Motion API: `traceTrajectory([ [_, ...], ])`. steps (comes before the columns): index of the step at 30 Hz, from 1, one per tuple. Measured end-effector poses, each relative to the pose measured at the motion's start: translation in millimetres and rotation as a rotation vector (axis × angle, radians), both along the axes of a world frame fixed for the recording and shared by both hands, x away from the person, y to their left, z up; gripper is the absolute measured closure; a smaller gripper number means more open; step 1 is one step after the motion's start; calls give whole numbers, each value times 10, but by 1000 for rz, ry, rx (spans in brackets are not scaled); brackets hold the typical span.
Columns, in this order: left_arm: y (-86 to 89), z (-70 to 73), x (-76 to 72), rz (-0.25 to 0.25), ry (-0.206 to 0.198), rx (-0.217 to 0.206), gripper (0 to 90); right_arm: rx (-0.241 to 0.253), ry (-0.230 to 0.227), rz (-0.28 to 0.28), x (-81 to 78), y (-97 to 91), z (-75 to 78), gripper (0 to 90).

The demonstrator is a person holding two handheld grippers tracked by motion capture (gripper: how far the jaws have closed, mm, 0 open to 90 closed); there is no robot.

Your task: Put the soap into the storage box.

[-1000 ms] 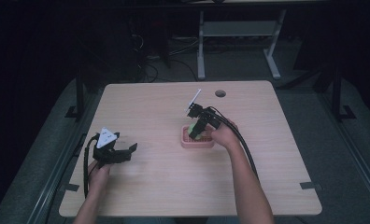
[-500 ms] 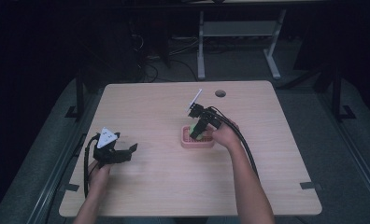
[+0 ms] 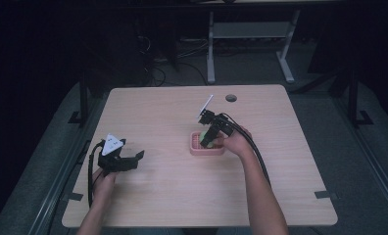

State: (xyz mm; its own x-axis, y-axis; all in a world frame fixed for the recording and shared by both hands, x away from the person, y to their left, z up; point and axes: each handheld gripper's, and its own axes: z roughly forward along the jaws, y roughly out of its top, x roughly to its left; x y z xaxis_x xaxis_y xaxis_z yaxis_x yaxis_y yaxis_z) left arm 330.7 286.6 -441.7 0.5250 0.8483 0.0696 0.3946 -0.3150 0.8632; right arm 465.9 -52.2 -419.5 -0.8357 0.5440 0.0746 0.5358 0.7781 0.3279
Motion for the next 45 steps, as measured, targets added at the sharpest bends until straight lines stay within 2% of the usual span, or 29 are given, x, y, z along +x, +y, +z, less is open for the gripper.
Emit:
traceTrajectory([
  [21, -4, -1, 2, 0, 1, 1, 144, -23, -3, -3, -9, 8, -4, 257],
  [29, -7, -1, 1, -1, 1, -1, 143, 17, -23, -12, -18, -29, 67, 259],
  [45, -9, 0, 2, -3, 3, 1, 144, 52, -25, -30, -82, -188, 174, 246],
])
